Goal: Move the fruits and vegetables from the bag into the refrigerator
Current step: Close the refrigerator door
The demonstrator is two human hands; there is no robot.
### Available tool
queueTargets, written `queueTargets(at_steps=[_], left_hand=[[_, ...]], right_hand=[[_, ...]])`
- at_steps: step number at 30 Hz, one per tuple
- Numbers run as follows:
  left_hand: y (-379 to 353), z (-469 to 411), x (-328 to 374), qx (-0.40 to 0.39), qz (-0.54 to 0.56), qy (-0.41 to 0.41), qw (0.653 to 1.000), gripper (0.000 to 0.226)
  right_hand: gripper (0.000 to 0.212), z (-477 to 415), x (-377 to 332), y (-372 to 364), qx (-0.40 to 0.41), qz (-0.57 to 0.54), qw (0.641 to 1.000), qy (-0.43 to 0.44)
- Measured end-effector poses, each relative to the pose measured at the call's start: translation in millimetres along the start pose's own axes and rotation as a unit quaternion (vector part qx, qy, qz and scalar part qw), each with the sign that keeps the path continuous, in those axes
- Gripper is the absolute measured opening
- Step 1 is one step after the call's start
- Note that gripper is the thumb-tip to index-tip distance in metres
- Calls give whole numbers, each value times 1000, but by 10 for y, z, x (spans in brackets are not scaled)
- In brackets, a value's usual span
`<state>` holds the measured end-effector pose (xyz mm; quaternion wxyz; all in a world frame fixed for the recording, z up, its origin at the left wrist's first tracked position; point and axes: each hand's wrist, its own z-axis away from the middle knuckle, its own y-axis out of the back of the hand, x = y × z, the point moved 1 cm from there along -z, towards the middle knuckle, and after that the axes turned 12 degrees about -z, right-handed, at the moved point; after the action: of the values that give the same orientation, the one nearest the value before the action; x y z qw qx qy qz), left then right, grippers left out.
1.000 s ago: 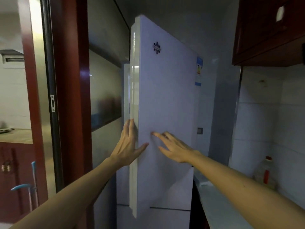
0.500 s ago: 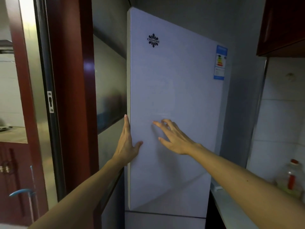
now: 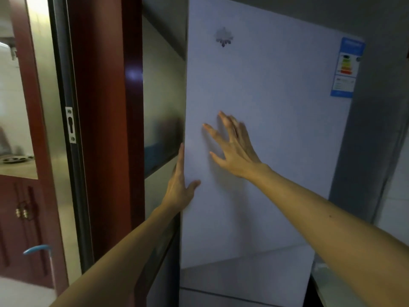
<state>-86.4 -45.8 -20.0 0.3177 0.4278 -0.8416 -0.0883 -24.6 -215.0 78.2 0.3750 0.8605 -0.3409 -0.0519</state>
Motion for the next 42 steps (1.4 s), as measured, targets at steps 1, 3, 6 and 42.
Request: queueTargets(at_steps=[1,3,6,42], left_hand=[[-12,-34,-53,-4,4,4,1000,103],[-46,-97,-164,-2,14,19,1000,102],[-135,-218,-305,8,23,56,998,102],[-898,-1174,-1389,-34,46,69,996,124]], right_hand=[[74,-78,55,-46,8,36,999,25],[74,-202,178,-172,20,84,995,57],[73,-333,320,-429,48,103,991,74],[67,-1078,956,-1600,127,120,982,75]])
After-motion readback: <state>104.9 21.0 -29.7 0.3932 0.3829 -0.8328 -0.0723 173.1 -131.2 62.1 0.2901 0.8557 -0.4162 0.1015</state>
